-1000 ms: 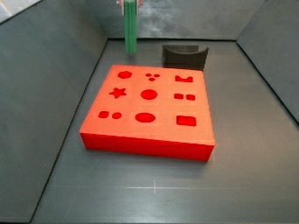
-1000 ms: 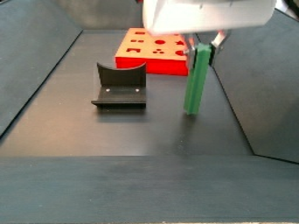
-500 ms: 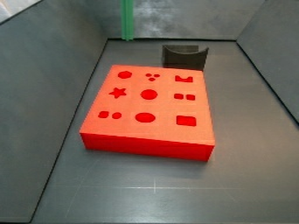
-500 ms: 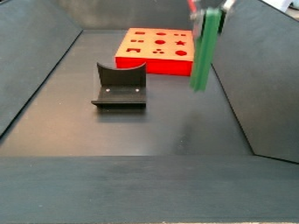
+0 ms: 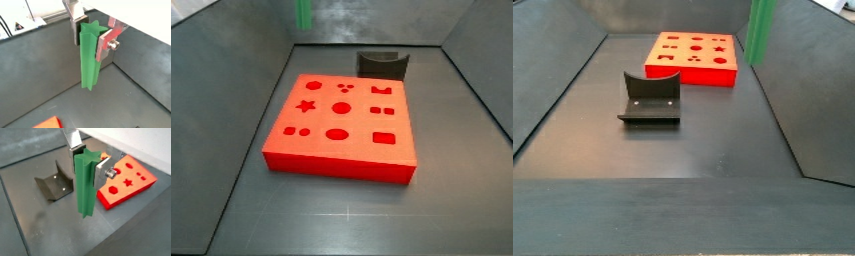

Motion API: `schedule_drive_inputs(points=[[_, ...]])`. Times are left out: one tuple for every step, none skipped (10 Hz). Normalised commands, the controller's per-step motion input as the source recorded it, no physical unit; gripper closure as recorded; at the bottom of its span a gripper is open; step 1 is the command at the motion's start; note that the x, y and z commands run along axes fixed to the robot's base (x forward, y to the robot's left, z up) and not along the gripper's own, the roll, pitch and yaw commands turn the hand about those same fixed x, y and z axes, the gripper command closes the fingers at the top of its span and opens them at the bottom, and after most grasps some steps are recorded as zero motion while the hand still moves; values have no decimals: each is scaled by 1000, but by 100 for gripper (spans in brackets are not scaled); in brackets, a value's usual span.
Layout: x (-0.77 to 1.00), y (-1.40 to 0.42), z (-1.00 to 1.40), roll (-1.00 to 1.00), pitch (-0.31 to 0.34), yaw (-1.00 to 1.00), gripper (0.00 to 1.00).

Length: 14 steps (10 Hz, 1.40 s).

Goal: Pick up the star object. Move up. Move to above the board. Insert the star object.
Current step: Move to above the board.

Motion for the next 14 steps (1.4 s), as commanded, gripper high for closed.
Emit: schedule_drive_inputs(points=[[-53, -113, 498, -67, 28, 25, 100], [-11, -65, 321, -66, 53, 27, 100], [339, -1000, 174, 50, 67, -843, 100], [347, -1000, 140, 59, 75, -797, 100], [359, -1000, 148, 38, 98, -484, 100], [368, -1000, 150, -22, 116, -290, 100], [374, -1000, 151, -37, 127, -155, 100], [381, -1000, 152, -18, 130, -68, 100], [390, -1000, 155, -5, 128, -29, 100], [402, -1000, 156, -7, 130, 0, 100], [411, -1000, 160, 1, 127, 0, 100], [436, -1000, 160, 19, 127, 8, 100], [461, -1000, 164, 33, 131, 8, 100], [394, -744, 122, 60, 137, 9, 100]])
